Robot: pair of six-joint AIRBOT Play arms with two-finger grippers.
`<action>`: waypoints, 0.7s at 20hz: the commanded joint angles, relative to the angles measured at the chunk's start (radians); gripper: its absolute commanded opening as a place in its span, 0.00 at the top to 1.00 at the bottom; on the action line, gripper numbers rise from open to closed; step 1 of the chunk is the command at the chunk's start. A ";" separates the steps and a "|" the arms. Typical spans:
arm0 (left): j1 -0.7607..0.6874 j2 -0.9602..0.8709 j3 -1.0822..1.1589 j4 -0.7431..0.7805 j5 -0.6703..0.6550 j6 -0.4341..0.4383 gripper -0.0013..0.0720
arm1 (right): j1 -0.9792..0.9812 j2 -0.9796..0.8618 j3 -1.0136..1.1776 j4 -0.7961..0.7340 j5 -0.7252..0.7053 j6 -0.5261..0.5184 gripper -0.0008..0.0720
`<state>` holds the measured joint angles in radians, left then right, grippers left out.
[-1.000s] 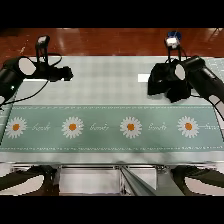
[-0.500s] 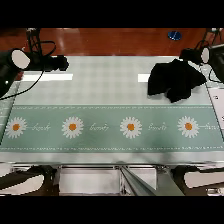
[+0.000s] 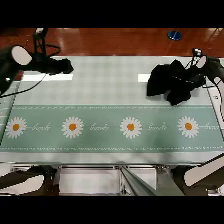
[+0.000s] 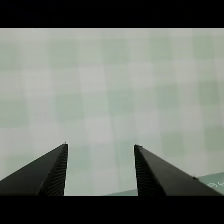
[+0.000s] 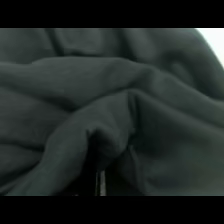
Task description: Fold the shirts.
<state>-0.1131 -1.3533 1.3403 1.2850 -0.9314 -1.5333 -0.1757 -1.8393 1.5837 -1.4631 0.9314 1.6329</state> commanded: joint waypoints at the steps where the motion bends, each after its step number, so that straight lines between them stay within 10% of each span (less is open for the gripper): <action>1: 0.062 0.081 0.069 -0.010 -0.164 0.000 0.29 | 0.004 0.072 0.080 0.147 0.156 -0.208 0.96; 14: 0.095 0.584 -0.428 -0.078 -0.275 -0.008 0.29 | 0.193 0.789 0.308 0.335 0.047 -0.248 0.97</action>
<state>-0.0452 -0.8261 0.9630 1.2140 -1.1774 -1.5379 -0.0189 -1.1721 1.8767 -1.1881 0.9791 1.3964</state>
